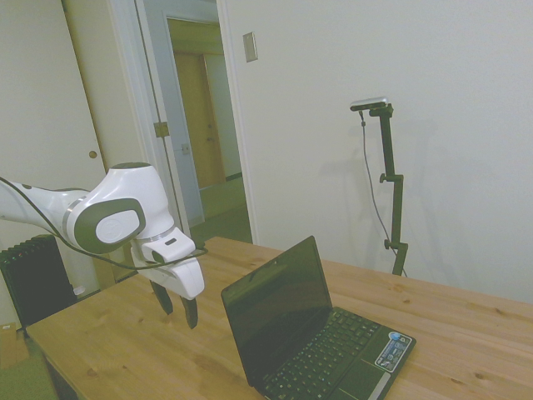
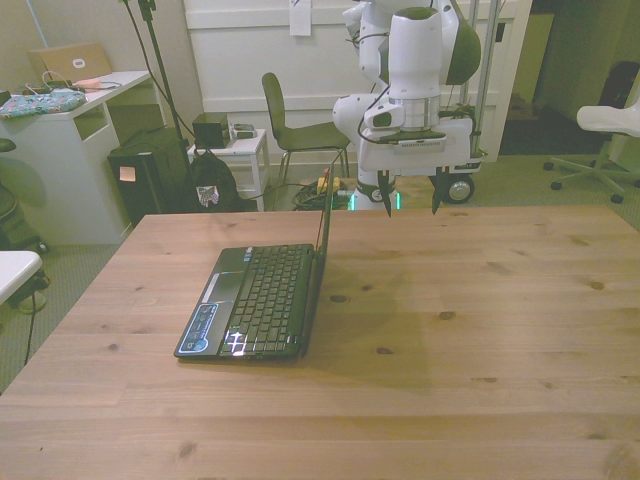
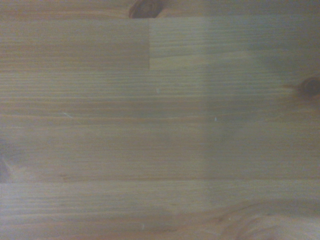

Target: Close the laptop

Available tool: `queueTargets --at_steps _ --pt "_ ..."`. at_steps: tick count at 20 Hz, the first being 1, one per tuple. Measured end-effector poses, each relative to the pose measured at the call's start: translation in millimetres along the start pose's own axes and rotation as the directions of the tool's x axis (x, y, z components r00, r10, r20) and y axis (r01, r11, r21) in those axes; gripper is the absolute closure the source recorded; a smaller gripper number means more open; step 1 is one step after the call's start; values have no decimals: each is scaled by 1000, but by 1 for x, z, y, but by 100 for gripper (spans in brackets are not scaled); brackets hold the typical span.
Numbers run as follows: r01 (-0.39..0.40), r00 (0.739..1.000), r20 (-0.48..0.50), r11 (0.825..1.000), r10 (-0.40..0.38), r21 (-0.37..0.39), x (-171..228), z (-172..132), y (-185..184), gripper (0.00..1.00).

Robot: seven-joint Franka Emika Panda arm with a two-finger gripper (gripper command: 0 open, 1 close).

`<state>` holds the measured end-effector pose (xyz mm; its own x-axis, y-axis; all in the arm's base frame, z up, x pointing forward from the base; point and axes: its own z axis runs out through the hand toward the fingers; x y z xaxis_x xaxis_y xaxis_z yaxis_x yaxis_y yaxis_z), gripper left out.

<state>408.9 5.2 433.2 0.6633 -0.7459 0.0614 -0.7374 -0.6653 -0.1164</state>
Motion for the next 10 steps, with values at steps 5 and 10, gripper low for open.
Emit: queueTargets --at_steps 5,10 --pt "16 999 -48 1000 -16 4 -2 -17 -18 0" --pt "-51 992 -115 998 54 29 17 -50 -54 0"
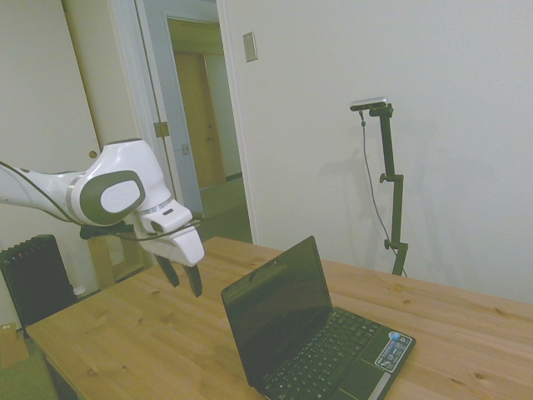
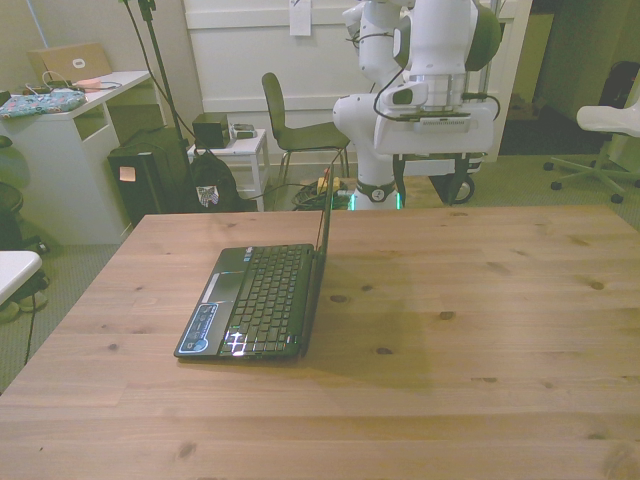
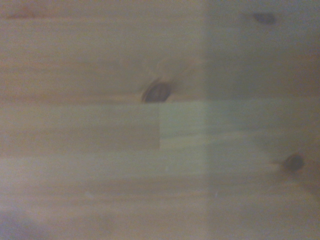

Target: Close the laptop

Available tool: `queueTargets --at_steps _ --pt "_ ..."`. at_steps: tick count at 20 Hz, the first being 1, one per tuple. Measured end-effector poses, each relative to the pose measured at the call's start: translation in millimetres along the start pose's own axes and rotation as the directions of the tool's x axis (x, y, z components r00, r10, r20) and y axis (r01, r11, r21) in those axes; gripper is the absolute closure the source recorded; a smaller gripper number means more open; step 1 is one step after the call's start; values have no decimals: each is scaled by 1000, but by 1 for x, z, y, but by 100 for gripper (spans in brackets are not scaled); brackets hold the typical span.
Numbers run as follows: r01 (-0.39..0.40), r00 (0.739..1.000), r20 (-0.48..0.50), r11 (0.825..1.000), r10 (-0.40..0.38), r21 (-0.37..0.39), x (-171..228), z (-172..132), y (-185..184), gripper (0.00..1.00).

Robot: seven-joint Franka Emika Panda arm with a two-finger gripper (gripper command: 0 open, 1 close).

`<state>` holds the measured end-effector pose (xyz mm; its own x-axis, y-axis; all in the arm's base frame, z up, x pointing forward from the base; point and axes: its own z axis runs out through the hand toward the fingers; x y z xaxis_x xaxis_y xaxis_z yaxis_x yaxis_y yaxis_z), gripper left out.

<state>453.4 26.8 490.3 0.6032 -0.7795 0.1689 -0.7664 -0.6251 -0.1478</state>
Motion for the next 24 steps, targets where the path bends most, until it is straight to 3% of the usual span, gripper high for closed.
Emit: queueTargets --at_steps 2,6,11,12,24 --pt "-80 996 -31 997 80 -6 30 -3 -4 0" --pt "-225 970 -89 974 224 -4 89 -7 -6 0" --pt "-293 948 -124 956 292 13 124 -6 -30 0" --pt "-300 947 -121 954 299 12 128 -2 -35 100" --pt "-321 942 -105 947 319 1 139 -1 -37 100"
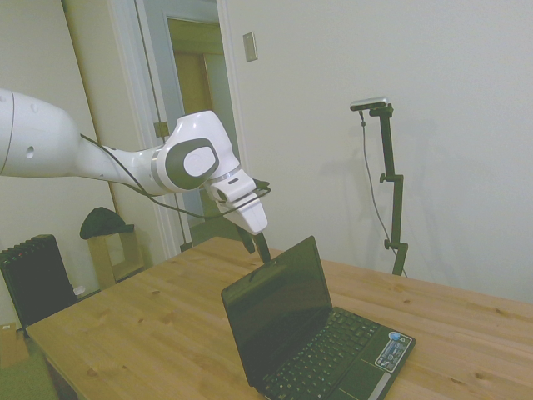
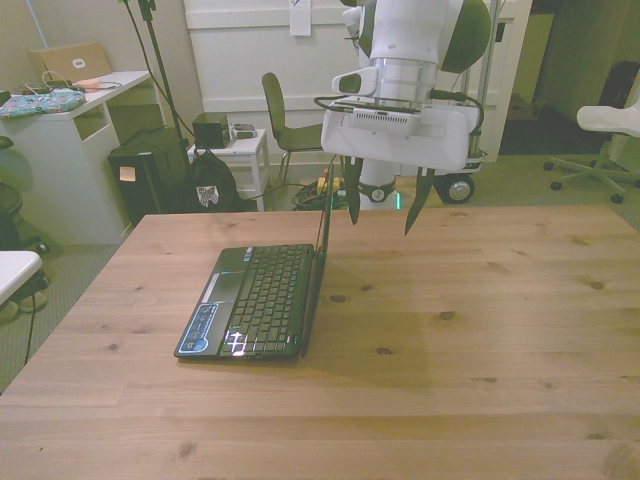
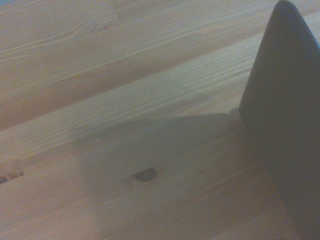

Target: Close the laptop

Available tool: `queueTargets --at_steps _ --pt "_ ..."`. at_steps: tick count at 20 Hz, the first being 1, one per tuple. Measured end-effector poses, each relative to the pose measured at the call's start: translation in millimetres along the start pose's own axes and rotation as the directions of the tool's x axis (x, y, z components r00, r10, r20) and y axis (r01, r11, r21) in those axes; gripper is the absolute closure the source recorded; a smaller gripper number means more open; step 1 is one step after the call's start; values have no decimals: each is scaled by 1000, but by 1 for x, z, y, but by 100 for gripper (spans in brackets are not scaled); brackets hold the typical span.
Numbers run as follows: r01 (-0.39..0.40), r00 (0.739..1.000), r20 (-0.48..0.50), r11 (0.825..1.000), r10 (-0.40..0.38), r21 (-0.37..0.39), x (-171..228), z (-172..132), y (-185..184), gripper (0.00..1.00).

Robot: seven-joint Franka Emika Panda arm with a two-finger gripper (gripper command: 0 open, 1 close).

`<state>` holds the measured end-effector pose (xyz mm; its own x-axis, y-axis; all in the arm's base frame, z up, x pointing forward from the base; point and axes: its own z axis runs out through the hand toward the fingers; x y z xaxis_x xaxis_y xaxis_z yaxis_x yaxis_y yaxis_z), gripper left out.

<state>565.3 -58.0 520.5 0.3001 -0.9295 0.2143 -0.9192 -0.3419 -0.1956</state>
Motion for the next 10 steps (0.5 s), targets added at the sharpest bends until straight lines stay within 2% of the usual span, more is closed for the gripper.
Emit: queueTargets --at_steps 10 --pt "-8 1000 28 1000 8 -20 -1 -3 9 100"
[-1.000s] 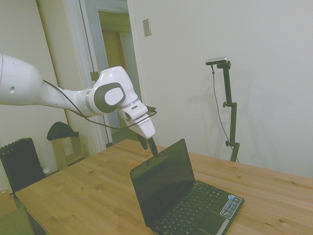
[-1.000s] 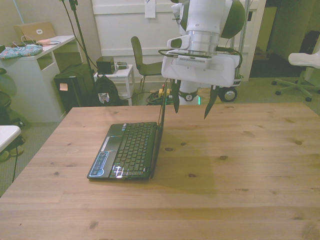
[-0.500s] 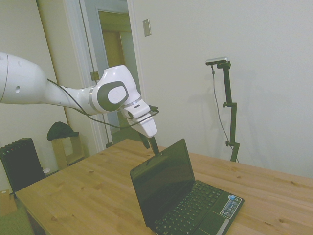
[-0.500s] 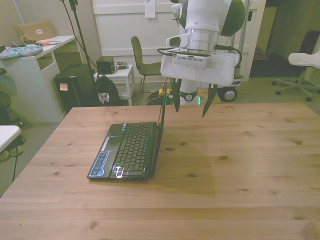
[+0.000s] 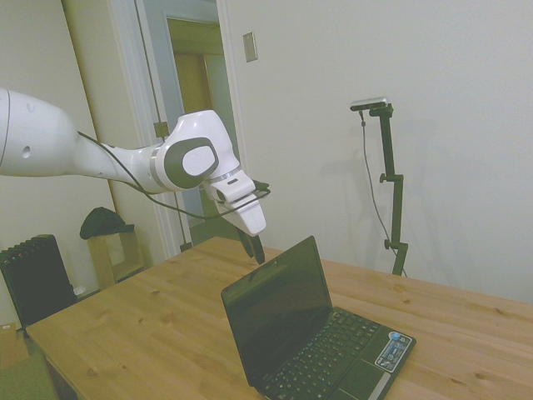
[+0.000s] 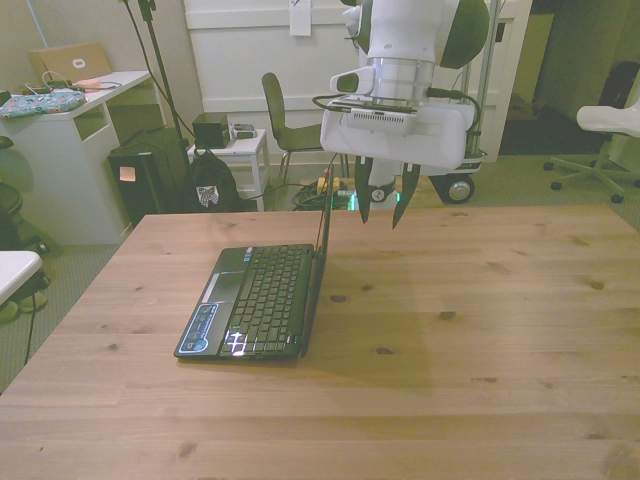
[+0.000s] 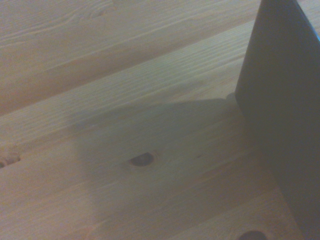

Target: Close the laptop

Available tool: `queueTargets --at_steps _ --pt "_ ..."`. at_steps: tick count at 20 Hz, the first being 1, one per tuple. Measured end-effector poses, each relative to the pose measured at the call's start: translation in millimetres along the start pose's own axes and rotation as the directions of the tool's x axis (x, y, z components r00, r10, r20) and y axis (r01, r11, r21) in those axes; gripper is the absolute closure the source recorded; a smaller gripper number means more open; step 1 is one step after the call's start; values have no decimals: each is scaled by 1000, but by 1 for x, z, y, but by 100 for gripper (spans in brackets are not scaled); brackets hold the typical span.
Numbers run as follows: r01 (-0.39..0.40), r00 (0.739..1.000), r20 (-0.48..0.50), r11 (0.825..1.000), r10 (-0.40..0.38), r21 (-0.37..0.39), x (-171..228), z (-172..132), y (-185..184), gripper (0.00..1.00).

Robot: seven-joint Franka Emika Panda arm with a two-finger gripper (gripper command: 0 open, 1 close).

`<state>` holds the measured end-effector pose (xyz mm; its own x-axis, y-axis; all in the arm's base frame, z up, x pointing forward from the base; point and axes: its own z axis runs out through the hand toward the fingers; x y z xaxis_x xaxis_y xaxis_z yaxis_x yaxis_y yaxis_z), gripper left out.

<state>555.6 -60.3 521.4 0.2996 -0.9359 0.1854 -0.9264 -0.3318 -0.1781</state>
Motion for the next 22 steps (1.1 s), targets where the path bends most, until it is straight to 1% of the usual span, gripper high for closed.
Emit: queueTargets --at_steps 6,12,16,19,22 --pt "-26 1000 17 1000 27 -12 22 -5 17 100" --pt "-65 997 32 998 66 -19 58 1 38 100" --pt "-71 997 43 997 71 -15 75 1 49 100" --pt "-81 995 49 997 82 -20 95 4 68 100" --pt "-96 993 59 995 98 -33 123 13 98 100"
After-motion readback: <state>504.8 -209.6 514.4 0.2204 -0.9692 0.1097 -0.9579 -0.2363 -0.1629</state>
